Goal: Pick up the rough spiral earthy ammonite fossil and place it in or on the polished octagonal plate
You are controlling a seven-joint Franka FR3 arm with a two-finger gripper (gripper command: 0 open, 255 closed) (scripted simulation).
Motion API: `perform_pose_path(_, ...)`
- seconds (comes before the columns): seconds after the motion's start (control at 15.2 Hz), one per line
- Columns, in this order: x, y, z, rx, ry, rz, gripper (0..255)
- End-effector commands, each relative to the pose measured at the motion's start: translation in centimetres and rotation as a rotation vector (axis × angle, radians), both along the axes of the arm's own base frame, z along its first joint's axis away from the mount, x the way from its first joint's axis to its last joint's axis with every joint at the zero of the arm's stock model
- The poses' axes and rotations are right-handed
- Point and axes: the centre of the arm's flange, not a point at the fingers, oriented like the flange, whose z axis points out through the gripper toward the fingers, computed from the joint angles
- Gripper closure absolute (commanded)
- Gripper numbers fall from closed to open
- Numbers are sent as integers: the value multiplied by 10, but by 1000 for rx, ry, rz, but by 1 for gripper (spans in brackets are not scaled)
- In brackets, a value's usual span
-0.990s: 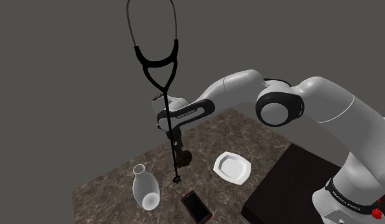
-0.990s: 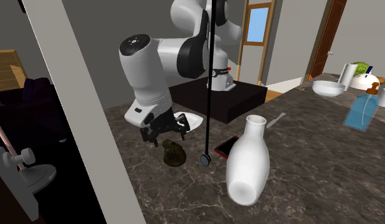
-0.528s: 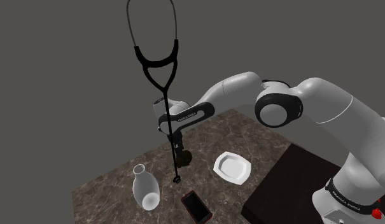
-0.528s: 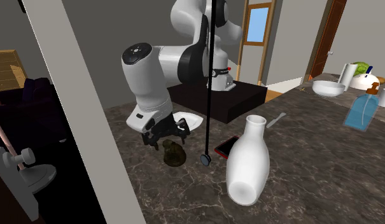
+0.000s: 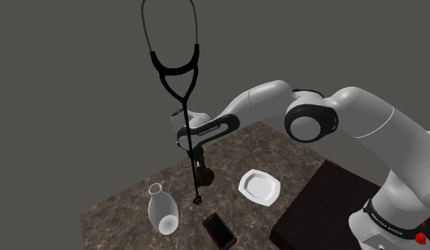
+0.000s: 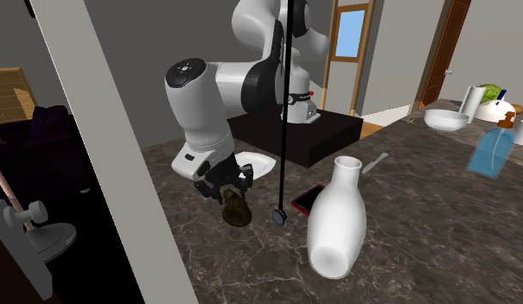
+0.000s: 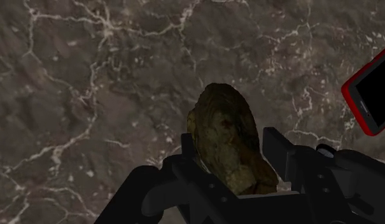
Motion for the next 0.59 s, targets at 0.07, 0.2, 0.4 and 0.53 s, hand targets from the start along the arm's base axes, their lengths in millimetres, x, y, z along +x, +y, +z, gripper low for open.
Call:
perform_pose_path(0.07,-6,12,-3,4,7,16,255)
perform_pose_path(0.2,-6,12,0,4,7,16,255)
perform_pose_path(0.4,-5,6,6,4,7,16,255)
perform_pose_path(0.53,-5,6,17,4,7,16,255)
